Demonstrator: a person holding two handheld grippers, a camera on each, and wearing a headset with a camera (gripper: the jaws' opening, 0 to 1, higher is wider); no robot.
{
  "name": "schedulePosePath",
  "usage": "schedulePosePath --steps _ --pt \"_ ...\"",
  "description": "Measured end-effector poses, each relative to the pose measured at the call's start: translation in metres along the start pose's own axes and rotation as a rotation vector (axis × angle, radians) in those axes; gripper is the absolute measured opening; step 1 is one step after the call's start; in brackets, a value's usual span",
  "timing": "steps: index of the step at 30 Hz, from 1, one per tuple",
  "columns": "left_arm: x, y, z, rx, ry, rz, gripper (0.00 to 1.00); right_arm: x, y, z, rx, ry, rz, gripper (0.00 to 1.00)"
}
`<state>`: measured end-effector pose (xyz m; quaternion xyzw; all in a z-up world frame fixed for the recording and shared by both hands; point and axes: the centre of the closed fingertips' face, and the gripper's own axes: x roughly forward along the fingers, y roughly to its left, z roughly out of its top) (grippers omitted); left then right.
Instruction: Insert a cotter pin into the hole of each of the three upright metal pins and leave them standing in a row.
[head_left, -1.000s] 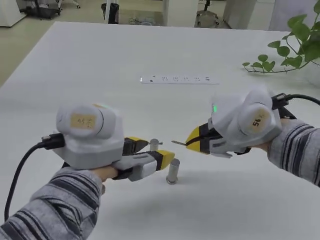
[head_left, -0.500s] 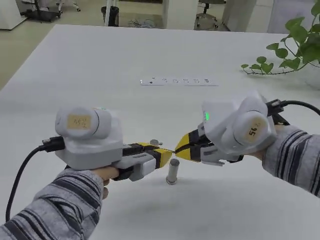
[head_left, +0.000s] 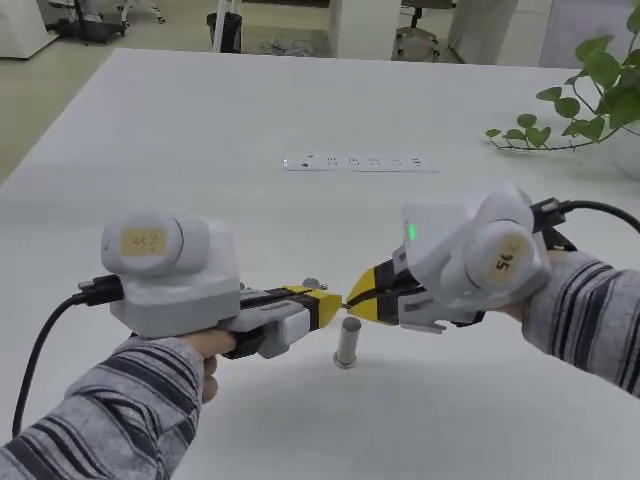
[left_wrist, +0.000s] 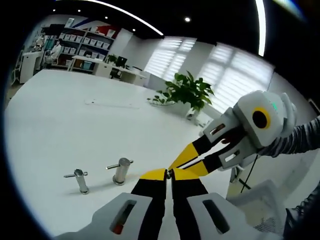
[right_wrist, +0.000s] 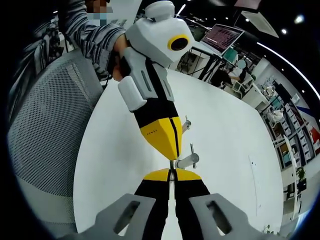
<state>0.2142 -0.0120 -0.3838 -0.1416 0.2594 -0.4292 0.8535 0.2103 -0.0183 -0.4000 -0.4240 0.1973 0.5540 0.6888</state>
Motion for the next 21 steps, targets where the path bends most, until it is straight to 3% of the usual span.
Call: schedulePosePath --steps 10,14,21 --pt "-0.001 -0.004 -0.001 0.064 0.016 -0.016 0.0 -0.001 -0.001 -0.001 0.045 -0.005 0.002 0.0" --pt "-0.003 -0.007 -0.002 0.137 0.027 -0.038 0.0 -0.002 -0.004 -0.006 0.059 0.013 -0.01 0.04" --pt "-0.006 -0.014 -0.004 0.27 0.054 -0.074 0.0 -0.004 0.004 -0.004 0.076 -0.004 0.037 0.04"
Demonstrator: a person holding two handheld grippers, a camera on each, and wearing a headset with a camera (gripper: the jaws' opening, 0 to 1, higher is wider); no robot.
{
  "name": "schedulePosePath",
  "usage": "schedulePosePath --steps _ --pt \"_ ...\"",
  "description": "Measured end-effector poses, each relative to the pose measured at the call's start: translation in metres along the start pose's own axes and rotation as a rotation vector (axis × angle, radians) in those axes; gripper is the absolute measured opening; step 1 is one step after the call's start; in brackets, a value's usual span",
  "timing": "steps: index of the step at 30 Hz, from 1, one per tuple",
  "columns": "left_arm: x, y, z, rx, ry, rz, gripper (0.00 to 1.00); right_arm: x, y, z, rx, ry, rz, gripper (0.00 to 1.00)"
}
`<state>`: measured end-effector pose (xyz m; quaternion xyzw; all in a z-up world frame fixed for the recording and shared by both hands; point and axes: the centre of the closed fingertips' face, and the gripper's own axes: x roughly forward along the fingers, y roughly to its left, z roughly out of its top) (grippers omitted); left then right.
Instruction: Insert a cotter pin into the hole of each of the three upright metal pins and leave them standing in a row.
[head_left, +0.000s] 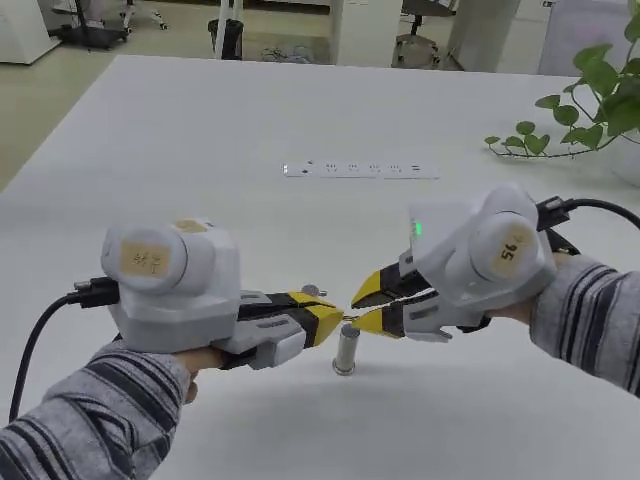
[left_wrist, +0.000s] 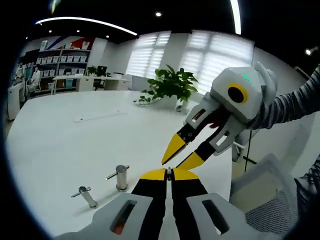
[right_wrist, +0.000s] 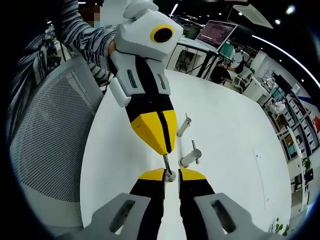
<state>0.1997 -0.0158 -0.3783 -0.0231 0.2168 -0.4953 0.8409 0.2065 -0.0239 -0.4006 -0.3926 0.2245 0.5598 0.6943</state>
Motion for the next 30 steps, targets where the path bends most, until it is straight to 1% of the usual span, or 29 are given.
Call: schedulePosePath --steps 3,8,10,12,17,19,21,24,25,27,28,30 --pt "-0.001 -0.002 0.001 0.036 0.004 -0.014 0.0 0.0 0.004 0.001 0.007 -0.005 0.015 0.03" --pt "-0.005 -0.005 0.003 0.062 -0.008 -0.043 0.0 0.0 0.008 0.001 0.052 -0.022 0.042 0.02" --pt "-0.006 -0.007 0.005 0.067 -0.014 -0.053 0.0 0.0 0.009 0.001 0.058 -0.026 0.046 0.01" --pt "-0.007 -0.008 0.004 0.08 -0.008 -0.058 0.0 0.0 0.011 0.003 0.071 -0.034 0.057 0.0" --pt "-0.008 -0.01 0.002 0.097 0.005 -0.067 0.0 0.0 0.015 0.003 0.061 -0.029 0.069 0.0" --pt "-0.009 -0.011 0.0 0.122 0.016 -0.07 0.0 -0.001 0.015 0.003 0.053 -0.027 0.069 0.0" --pt "-0.01 -0.01 -0.002 0.134 0.035 -0.057 0.0 -0.001 0.016 0.004 0.046 -0.029 0.069 0.0" --pt "-0.009 -0.011 0.0 0.132 0.029 -0.05 0.0 -0.001 0.016 0.004 0.031 -0.024 0.065 0.0" --pt "-0.009 -0.011 -0.001 0.143 0.03 -0.046 0.0 -0.001 0.016 0.004 0.03 -0.021 0.066 0.0" --pt "-0.008 -0.008 -0.002 0.161 0.034 -0.026 0.0 0.0 0.016 0.003 0.027 -0.018 0.064 0.0" --pt "-0.008 -0.007 -0.002 0.165 0.032 -0.025 0.0 0.0 0.017 0.003 0.025 -0.015 0.064 0.0" --pt "-0.007 -0.004 -0.001 0.161 0.023 -0.018 0.02 0.0 0.018 0.003 0.014 -0.01 0.064 0.0"
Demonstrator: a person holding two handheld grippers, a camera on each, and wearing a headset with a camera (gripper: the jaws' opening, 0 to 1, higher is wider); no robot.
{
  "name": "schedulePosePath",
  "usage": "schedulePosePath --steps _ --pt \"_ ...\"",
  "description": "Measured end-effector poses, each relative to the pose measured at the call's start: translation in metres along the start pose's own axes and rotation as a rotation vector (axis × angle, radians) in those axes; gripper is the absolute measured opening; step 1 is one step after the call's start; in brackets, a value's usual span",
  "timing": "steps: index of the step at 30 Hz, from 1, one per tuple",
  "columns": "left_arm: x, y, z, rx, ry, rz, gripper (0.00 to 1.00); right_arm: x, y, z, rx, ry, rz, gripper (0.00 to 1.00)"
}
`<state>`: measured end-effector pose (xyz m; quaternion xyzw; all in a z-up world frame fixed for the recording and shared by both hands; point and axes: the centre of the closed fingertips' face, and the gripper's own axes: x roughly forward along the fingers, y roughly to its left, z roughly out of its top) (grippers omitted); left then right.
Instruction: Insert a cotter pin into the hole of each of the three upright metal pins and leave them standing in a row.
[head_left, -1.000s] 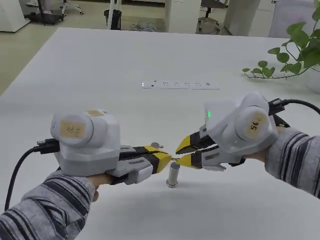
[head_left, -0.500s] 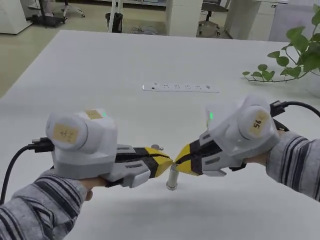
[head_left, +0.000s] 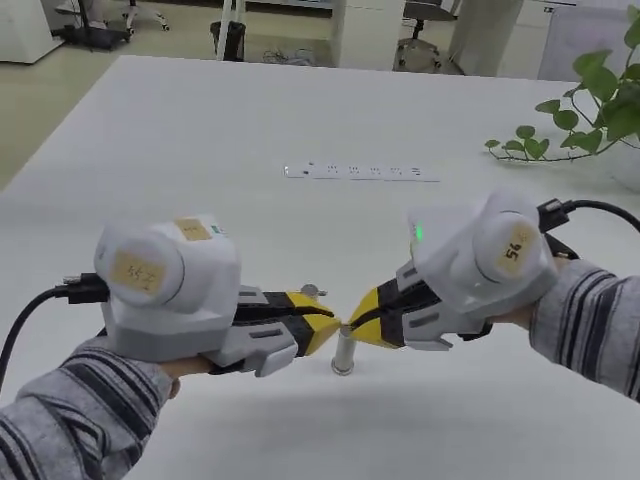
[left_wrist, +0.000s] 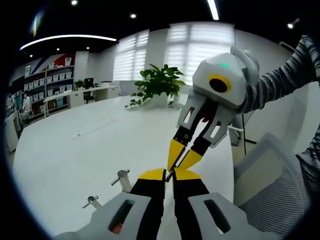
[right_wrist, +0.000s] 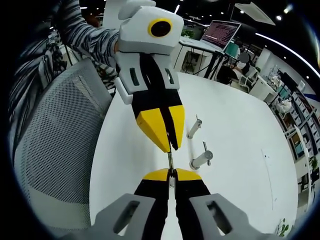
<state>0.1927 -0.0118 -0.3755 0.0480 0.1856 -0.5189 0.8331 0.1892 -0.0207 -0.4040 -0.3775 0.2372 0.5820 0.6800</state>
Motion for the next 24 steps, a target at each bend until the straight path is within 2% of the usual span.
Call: schedulePosePath --steps 8,19,24 --pt "0.006 0.005 -0.01 0.014 0.021 0.026 0.11 0.0 -0.004 -0.007 -0.005 0.022 -0.014 0.0" --pt "0.018 0.015 -0.024 0.054 0.032 0.11 0.28 -0.002 -0.013 -0.042 0.014 0.141 -0.043 0.0" --pt "0.027 0.016 -0.032 0.057 0.048 0.137 0.29 0.001 -0.013 -0.056 0.029 0.188 -0.045 0.0"
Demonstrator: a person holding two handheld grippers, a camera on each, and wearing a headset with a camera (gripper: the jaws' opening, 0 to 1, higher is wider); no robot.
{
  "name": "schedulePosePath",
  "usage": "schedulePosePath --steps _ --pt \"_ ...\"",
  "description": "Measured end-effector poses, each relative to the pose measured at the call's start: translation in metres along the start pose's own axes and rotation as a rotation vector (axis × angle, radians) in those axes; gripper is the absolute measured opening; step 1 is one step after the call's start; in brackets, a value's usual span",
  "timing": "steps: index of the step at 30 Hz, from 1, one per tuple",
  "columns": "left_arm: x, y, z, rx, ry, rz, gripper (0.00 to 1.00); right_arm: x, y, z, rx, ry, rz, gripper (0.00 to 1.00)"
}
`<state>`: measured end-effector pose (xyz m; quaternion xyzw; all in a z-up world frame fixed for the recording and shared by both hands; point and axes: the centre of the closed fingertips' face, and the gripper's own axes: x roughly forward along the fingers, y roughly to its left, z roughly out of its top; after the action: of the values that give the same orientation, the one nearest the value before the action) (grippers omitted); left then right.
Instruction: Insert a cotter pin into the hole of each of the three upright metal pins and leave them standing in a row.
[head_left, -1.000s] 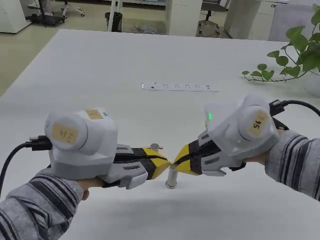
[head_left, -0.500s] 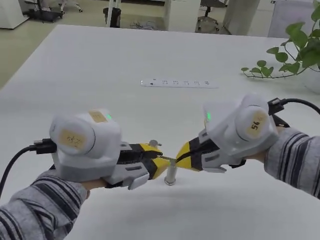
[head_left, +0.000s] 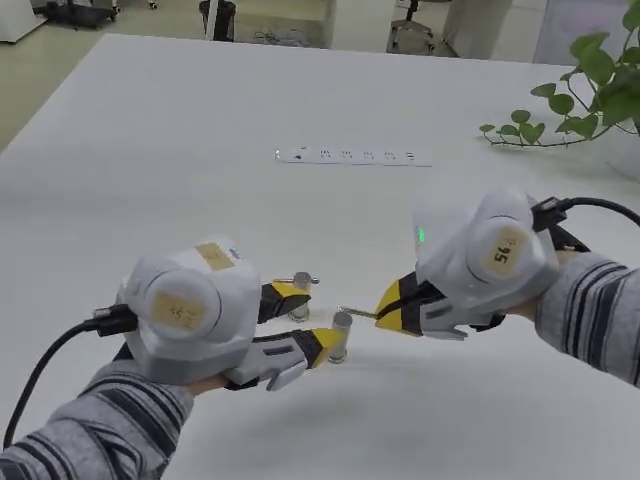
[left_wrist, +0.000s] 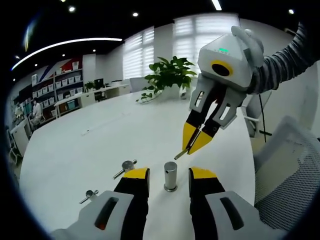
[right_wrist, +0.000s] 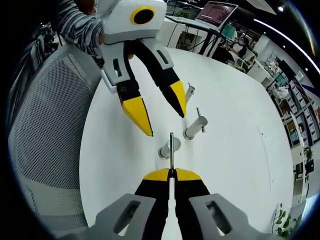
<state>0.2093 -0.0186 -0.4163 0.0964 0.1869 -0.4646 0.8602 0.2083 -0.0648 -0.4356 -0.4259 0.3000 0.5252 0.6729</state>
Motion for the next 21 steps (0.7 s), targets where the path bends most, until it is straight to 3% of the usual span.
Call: schedulePosePath --steps 5,21 --pt "0.009 0.001 -0.008 0.011 0.027 0.024 0.28 0.004 0.002 -0.009 0.005 0.025 0.01 0.0" --pt "0.037 0.005 -0.03 -0.058 0.085 0.053 0.23 0.015 -0.002 -0.028 0.014 0.061 0.024 0.0"
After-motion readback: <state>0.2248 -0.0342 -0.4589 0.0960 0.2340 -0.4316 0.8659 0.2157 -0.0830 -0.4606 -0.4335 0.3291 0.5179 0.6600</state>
